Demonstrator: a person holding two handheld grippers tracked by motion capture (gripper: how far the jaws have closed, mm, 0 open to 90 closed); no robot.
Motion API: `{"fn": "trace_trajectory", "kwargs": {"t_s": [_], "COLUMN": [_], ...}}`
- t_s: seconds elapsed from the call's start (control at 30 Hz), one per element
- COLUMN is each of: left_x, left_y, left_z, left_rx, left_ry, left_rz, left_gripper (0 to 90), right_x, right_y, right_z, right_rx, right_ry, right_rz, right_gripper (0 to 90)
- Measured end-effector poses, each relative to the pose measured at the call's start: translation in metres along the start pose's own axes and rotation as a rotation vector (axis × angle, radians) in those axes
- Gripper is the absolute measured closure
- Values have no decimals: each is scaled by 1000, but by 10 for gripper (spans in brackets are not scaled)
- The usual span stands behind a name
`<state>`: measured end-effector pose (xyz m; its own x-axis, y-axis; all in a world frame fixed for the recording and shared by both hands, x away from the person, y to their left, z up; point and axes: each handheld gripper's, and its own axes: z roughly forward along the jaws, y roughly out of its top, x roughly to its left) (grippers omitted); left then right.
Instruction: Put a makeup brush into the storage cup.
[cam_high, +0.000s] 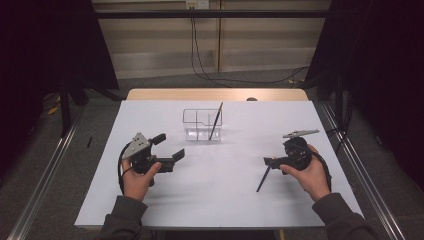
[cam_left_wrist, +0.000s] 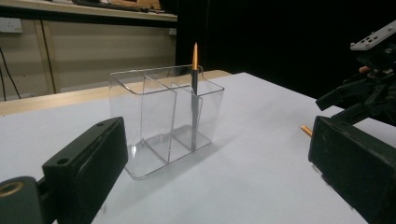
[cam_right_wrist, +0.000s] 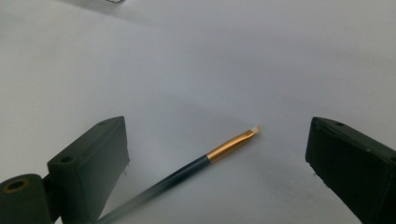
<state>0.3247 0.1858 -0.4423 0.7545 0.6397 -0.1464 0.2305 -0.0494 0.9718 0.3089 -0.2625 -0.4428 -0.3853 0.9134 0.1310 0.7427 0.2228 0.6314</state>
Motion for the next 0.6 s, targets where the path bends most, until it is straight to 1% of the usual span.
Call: {"fn": "trace_trajectory", "kwargs": {"t_s": [0.13, 0.2, 0.23, 0.3, 0.4, 0.43, 0.5, 0.57, 0.6], "left_x": [1, 0, 0, 0, 0, 0, 0, 0, 0], "left_y": [0, -1, -1, -1, 0, 0, 0, -1, -1], "left_z": [0, 0, 1, 1, 0, 0, 0, 0, 1], "left_rx": [2, -3, 0, -1, 2, 2, 2, 0, -5], "left_ry": [-1, 2, -7, 0, 1, 2, 3, -4, 4], "left_rz": [4, -10, -7, -11, -3, 4, -2, -3, -6], "left_gripper": [44, 44, 44, 44, 44, 44, 44, 44, 44], "right_x": [0, 0, 0, 1, 1, 2, 2, 2, 2], "right_y": [2, 3, 4, 4, 5, 5, 6, 7, 8], "right_z": [0, 0, 0, 1, 2, 2, 2, 3, 3], "right_rx": [29, 53, 54, 72, 101, 114, 132, 146, 150], "right_ry": [-18, -22, -20, -22, -35, -32, -44, -42, -41], "right_rz": [-2, -2, -3, -3, -5, 0, -5, -9, -12], "right_gripper": [59, 60, 60, 60, 61, 61, 62, 64, 65]}}
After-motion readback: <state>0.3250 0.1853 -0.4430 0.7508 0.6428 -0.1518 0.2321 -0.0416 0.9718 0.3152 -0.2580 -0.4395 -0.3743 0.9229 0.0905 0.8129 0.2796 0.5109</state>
